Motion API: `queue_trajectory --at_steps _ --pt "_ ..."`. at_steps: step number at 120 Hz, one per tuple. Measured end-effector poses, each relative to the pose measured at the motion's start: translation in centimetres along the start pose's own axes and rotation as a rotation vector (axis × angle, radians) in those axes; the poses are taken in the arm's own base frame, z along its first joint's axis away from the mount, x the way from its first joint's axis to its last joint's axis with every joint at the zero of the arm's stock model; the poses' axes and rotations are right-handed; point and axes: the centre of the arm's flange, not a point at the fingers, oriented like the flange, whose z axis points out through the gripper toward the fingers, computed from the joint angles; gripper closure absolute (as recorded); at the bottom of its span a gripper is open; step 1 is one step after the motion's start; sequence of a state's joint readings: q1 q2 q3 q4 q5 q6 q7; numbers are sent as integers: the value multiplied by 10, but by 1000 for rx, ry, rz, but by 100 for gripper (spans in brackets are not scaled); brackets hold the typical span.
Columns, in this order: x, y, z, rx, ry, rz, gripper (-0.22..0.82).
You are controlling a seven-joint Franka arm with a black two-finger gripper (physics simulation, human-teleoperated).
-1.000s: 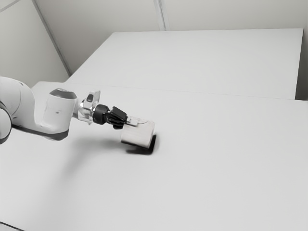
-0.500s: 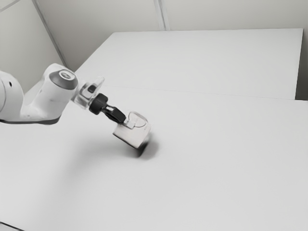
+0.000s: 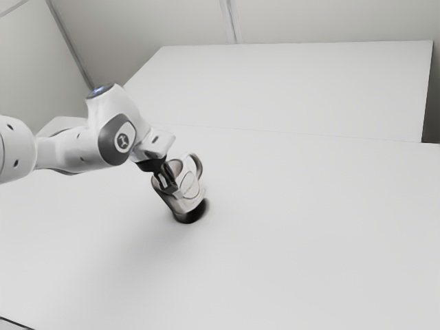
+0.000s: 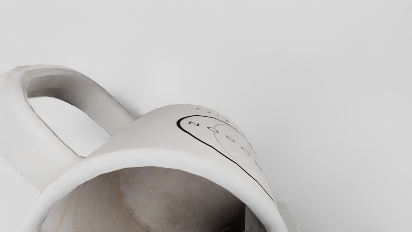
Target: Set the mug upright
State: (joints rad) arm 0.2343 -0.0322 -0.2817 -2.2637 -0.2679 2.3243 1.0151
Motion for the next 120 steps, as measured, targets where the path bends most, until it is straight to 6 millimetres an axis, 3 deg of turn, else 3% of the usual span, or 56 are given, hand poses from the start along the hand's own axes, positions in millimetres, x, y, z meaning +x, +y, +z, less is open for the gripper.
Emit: queue_trajectory --at_steps 45,80,104,120 --pt "-20 28 11 49 -65 47 78" --pt "-24 33 22 37 -86 50 78" --pt "-25 33 26 28 -93 53 37" --pt "-25 33 23 33 -92 56 20"
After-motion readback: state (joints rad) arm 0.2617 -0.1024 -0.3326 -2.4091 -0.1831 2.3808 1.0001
